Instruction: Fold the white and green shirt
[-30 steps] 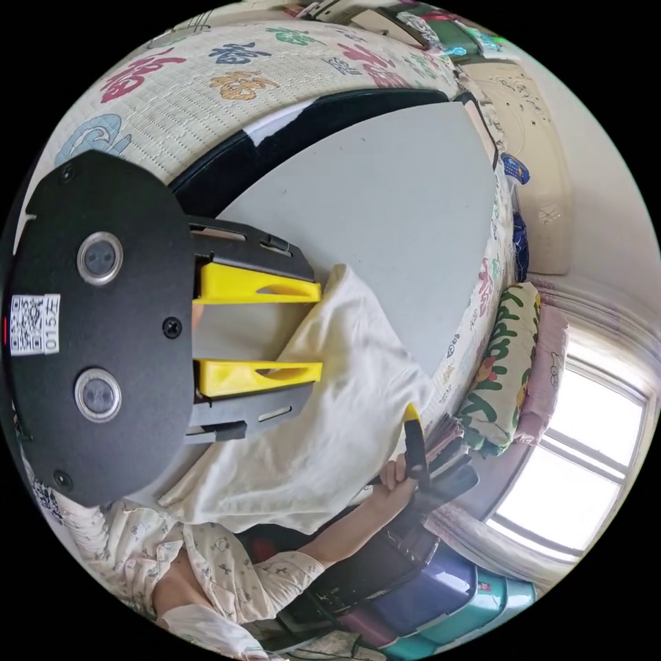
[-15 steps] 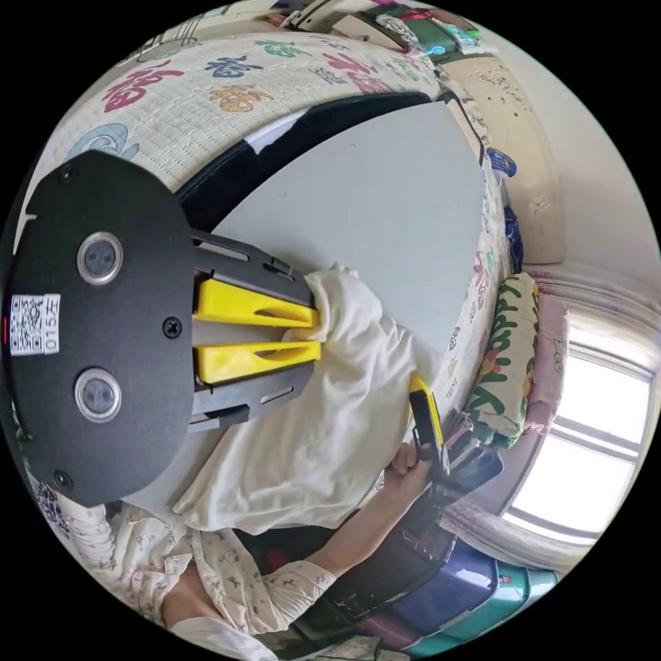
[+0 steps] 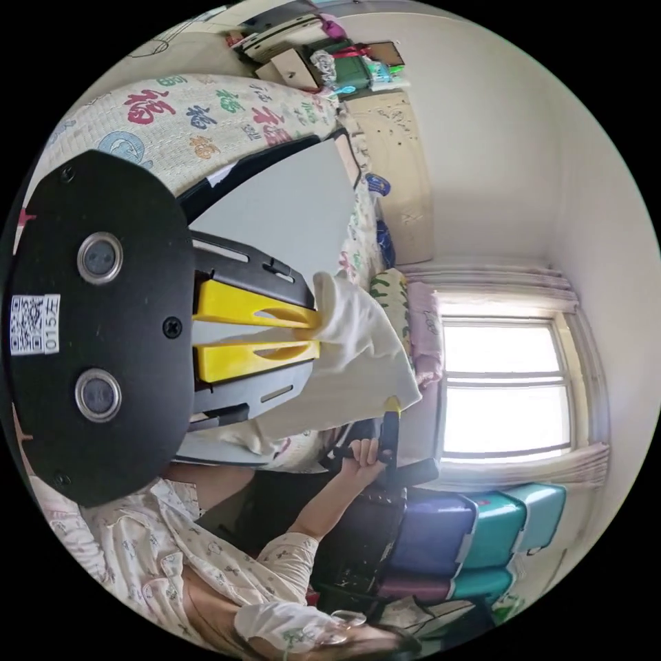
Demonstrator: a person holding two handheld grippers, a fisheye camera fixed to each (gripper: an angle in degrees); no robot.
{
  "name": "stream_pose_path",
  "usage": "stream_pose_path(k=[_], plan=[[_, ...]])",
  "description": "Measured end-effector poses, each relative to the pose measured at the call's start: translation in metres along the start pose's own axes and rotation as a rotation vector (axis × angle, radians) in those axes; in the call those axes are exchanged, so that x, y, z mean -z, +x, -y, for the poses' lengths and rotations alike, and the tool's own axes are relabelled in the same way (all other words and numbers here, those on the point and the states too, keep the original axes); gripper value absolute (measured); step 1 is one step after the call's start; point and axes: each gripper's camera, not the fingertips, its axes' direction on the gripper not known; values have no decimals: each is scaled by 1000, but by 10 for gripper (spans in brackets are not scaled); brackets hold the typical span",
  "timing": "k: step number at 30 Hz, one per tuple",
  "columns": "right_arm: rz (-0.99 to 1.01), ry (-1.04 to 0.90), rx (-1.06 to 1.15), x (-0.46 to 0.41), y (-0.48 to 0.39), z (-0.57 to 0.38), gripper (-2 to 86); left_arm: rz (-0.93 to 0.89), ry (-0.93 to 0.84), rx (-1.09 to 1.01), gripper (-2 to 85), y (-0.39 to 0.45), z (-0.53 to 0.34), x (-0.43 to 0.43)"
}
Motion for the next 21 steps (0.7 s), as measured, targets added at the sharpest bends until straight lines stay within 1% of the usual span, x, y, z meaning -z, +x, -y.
stream_pose_path(k=[4,8,13,16,21], plan=[[-76,121,28,105,-56,-58,77,-17,114,-169,9,70,-26,41],[-181,198,73,194,-95,-112,77,-33,163,-288,9,122,-47,47],[-363,287,111,319,-121,-201,76,-139,206,-364,9,173,-83,12],[-445,322,90,363,-119,-256,76,-221,211,-376,9,194,-116,-21],[-494,323,25,395,-100,-331,68,-284,171,-378,9,217,-177,-69]])
